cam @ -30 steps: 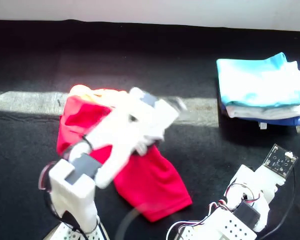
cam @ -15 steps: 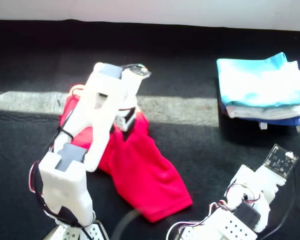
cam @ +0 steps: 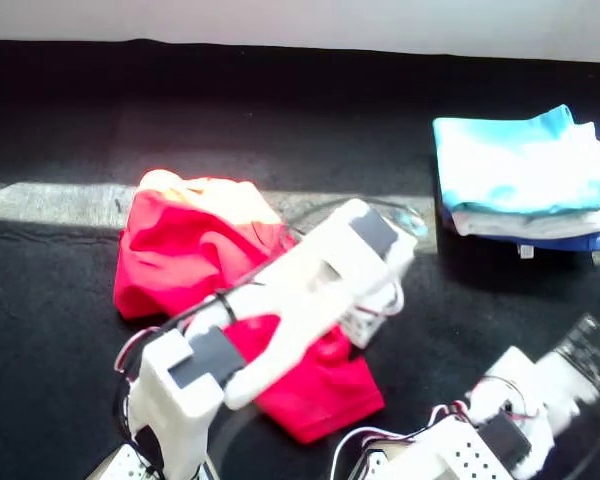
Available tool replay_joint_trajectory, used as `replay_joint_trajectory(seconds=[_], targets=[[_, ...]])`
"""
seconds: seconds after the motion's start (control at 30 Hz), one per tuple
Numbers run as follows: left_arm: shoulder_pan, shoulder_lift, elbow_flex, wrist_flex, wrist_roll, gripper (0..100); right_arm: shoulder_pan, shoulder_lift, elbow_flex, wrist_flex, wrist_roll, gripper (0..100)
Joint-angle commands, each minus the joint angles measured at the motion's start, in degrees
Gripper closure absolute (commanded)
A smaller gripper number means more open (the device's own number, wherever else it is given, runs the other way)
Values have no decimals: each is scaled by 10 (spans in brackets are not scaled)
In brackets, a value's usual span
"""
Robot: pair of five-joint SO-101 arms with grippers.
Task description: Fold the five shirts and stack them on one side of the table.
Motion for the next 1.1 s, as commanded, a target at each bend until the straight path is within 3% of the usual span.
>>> replay_joint_trajectory(seconds=[0.0,0.13,0.43,0.5,0.57,0.63,0.9,1.07], targets=[[54,10,-12,5,13,804,71,-6,-44,-8,-1,853],[80,56,-13,1,13,804,81,-6,-53,-6,-1,853],[68,182,-79,4,12,810,80,-5,-52,-5,-1,853],[56,188,-98,4,12,865,80,-5,-52,-5,-1,853],[39,188,-120,4,10,986,80,-5,-51,-5,-1,853],[22,188,-142,13,-14,979,80,-4,-51,-5,-1,853],[-137,115,-214,69,-28,991,73,-6,-27,-5,-2,853],[-269,-18,-211,69,-75,991,-15,0,-29,-5,-1,853]])
